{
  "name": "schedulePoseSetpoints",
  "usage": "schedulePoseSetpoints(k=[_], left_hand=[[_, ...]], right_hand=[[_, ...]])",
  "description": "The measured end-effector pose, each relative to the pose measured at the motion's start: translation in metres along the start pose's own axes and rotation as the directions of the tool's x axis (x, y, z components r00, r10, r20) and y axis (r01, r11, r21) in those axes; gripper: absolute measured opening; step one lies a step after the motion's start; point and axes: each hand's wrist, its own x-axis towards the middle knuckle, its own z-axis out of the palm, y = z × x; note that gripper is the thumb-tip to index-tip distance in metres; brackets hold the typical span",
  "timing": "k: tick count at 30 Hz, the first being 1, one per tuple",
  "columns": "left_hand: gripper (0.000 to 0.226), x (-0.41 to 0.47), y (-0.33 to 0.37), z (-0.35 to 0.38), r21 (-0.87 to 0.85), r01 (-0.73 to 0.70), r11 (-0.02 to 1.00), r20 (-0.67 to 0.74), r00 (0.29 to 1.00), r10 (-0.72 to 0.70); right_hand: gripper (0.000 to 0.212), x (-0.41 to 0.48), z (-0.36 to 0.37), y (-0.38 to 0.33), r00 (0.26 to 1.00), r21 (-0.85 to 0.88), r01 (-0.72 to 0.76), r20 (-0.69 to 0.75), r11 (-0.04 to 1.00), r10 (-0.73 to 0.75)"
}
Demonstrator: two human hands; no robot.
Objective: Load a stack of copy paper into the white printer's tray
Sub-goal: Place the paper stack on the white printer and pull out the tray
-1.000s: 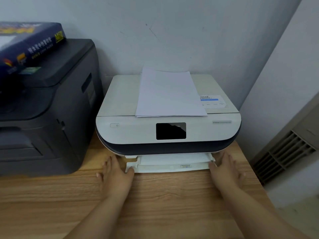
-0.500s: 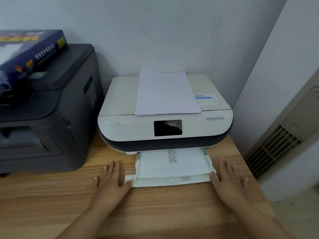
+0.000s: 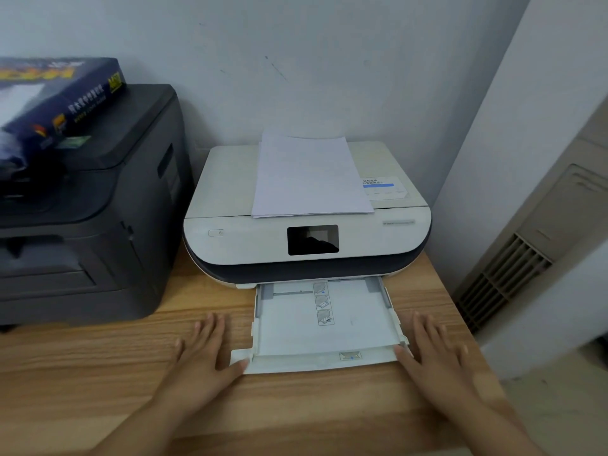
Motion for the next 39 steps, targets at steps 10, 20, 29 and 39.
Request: schedulePoseSetpoints(k=[10, 20, 29, 39], left_hand=[[0.095, 0.002, 0.0, -0.011, 0.102, -0.085, 0.991, 0.118, 0.99, 0.073], [0.099, 0.006, 0.003, -0.024, 0.168, -0.21, 0.963, 0.247, 0.955, 0.165], [0.1, 0.014, 0.008, -0.029, 0.219, -0.301, 0.928, 0.374, 0.905, 0.205], [0.115, 0.006, 0.014, -0.03, 0.242, -0.323, 0.915, 0.415, 0.887, 0.203]], right_hand=[[0.09, 0.007, -0.023, -0.002, 0.987, -0.086, 0.009, 0.158, 0.996, 0.004], [0.113, 0.025, -0.039, -0.006, 0.948, -0.171, 0.172, 0.297, 0.97, -0.115], [0.111, 0.027, -0.046, -0.01, 0.904, -0.223, 0.264, 0.395, 0.938, -0.16], [0.112, 0.01, -0.035, 0.007, 0.897, -0.212, 0.314, 0.386, 0.925, -0.216]])
